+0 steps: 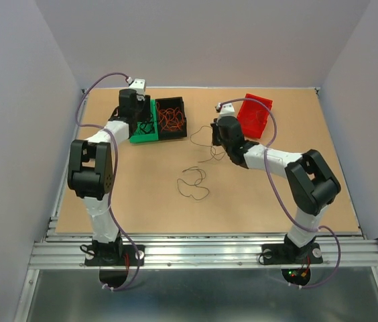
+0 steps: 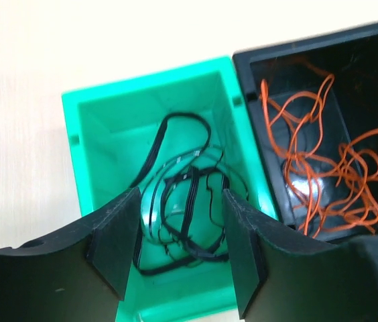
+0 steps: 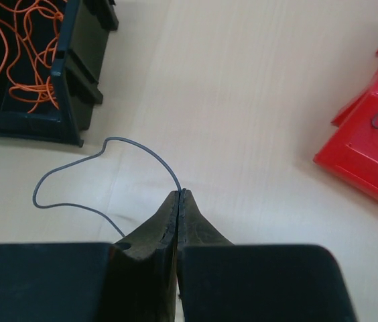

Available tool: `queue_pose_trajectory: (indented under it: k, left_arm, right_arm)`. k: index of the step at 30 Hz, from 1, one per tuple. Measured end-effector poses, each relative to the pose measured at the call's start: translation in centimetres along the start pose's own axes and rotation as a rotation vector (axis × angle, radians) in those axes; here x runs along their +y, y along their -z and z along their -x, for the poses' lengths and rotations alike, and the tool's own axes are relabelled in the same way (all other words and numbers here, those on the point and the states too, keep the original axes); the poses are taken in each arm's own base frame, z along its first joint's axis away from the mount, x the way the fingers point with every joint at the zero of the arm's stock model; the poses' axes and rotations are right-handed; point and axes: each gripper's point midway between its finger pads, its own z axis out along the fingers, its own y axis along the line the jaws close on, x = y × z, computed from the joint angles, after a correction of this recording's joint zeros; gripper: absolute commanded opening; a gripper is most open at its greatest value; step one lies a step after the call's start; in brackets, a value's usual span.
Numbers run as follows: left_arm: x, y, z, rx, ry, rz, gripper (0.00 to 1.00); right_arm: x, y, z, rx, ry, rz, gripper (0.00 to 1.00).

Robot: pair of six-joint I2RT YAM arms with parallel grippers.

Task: Untangle the cables

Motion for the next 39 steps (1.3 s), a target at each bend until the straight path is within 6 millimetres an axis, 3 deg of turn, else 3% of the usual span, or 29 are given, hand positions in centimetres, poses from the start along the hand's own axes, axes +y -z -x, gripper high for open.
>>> queue_pose_trajectory:
  k: [3,7,12,15,20,28,30,35,39]
  left_arm:
    - [-0.1,-1.1,0.9,-0.013,-0.001,-0.001,0.55]
    - [0.1,-2.8,-0.2,0.02,-0.011,0.011,0.42]
    - [0.2,-5.4,-4.0,0.125,-0.03,0.015,0.18]
    - [0.4,-6.1,-5.8,0.175,-0.042,0.021,0.17]
    - [0.5,-6.2,-5.1,0.174,-0.046,0.022,0.18]
    - [0.2,-6.6,-4.3,0.188,-0.052,0.005,0.3]
    - [0.2,-6.6,-4.6,0.193,-0.055,0.004,0.4]
    - [0.2,-5.2,-6.1,0.19,-0.061,0.002,0.48]
    - [0.2,-2.9,-4.9,0.159,-0.064,-0.001,0.54]
  right_arm:
    - [-1.0,1.3,0.6,-0.019,-0.037,-0.037,0.01]
    - [-2.0,3.4,2.4,-0.07,-0.072,-0.062,0.0]
    - [-2.8,4.6,3.9,-0.119,-0.102,-0.076,0.0]
    - [-3.2,4.7,3.7,-0.121,-0.108,-0.084,0.0]
    - [-4.0,4.6,3.2,-0.11,-0.113,-0.102,0.01]
    - [-6.0,5.0,4.3,-0.135,-0.159,-0.141,0.0]
    - [-7.7,5.0,4.9,-0.15,-0.196,-0.172,0.01]
    - [-13.7,4.6,5.4,-0.165,-0.283,-0.283,0.01]
    - [-17.6,3.8,6.9,-0.194,-0.34,-0.358,0.01]
